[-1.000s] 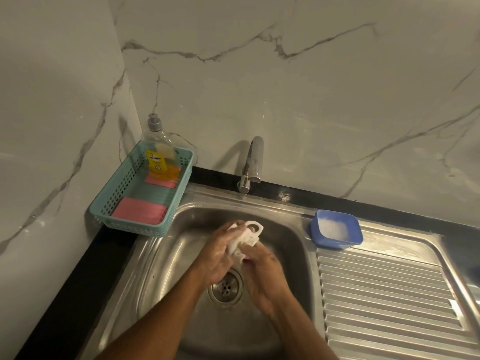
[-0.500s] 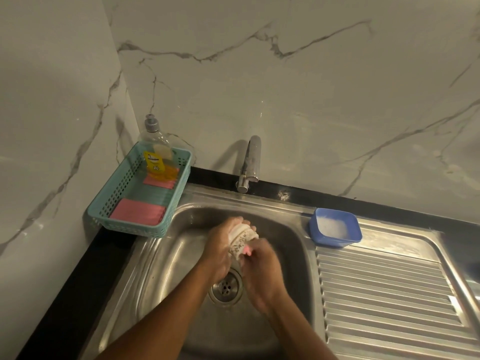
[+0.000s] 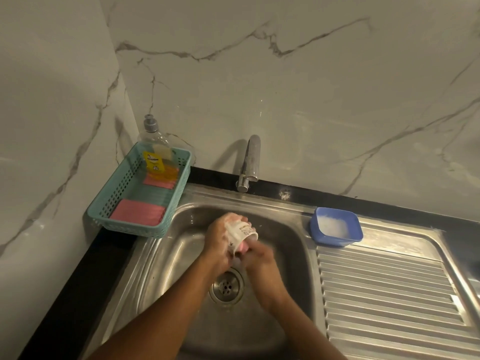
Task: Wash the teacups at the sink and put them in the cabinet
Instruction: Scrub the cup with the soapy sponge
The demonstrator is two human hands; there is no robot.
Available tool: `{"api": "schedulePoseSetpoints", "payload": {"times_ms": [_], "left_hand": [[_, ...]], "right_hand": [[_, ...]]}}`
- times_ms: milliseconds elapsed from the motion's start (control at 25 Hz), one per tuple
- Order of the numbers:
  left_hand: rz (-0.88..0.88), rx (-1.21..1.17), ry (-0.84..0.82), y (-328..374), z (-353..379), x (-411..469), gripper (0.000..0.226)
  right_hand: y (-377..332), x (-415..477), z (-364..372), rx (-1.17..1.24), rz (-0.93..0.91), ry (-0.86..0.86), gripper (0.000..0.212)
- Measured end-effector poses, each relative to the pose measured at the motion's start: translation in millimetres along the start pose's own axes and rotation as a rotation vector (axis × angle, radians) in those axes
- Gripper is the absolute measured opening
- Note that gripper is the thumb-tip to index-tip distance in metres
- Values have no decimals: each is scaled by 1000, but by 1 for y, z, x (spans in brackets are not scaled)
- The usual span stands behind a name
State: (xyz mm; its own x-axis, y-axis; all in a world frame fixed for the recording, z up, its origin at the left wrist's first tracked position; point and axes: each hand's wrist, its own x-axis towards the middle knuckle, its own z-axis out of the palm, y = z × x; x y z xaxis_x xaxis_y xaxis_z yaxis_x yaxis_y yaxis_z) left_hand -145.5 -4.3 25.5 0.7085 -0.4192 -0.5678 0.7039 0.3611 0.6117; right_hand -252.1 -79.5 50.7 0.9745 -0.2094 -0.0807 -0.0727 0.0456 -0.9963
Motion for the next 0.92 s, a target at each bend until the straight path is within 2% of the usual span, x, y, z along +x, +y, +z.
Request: {"api": "schedulePoseSetpoints", "payload": {"times_ms": [40, 80, 120, 160, 200, 240, 320, 360, 400, 440, 520, 560, 600, 640, 680, 760, 800, 840, 880, 920], "left_hand": [[-91, -5, 77, 0, 2, 2, 15], [-162, 35, 142, -1, 2, 1, 21], [-202, 78, 153, -3, -1, -1, 26], [-210, 147, 146, -5, -3, -1, 28], [-205, 212, 132, -7, -5, -1, 30], [-183, 256, 88, -8, -7, -3, 32], [-81, 217, -17, -6, -11, -6, 27], [-26, 166, -49, -5, -10, -5, 23], [11, 137, -53, -4, -9, -5, 20], [9, 126, -26, -2, -5, -4, 19], [-100, 156, 100, 0, 2, -1, 15], [-164, 187, 124, -1, 0, -1, 17], [-220, 218, 112, -1, -2, -4, 21], [-256, 239, 77, -1, -2, -6, 26], [-253, 247, 21, -1, -2, -8, 29], [-160, 222, -102, -1, -3, -12, 26], [-107, 187, -133, 0, -4, -13, 25], [-82, 143, -125, 0, -4, -12, 27], [-91, 114, -88, -1, -5, -9, 32], [-113, 101, -38, -3, -6, -6, 35]], "right_hand": [[11, -4, 1, -400, -123, -35, 21], [22, -4, -2, -700, -199, -84, 18], [28, -4, -3, -840, -222, -103, 14], [30, -6, -4, -846, -185, -70, 9], [28, -4, -4, -728, -85, -7, 8], [21, 2, -3, -466, 64, 85, 9], [4, 11, -2, 396, 303, 91, 19], [-4, 12, 0, 646, 316, 66, 23], [-8, 9, 3, 655, 258, 50, 23], [-6, 6, 4, 388, 124, 38, 20], [11, -2, -1, -490, -186, -28, 14], [19, -2, -7, -743, -239, -85, 17], [20, -4, -9, -793, -222, -98, 20], [19, -4, -10, -683, -132, -53, 19], [18, -1, -10, -369, 20, 34, 21], [3, 5, -2, 551, 252, 25, 37], [3, 6, 0, 753, 279, 16, 42], [6, 9, 0, 724, 263, 6, 42], [6, 6, 1, 367, 165, 4, 37], [8, 2, -3, -129, -15, -28, 29]]}}
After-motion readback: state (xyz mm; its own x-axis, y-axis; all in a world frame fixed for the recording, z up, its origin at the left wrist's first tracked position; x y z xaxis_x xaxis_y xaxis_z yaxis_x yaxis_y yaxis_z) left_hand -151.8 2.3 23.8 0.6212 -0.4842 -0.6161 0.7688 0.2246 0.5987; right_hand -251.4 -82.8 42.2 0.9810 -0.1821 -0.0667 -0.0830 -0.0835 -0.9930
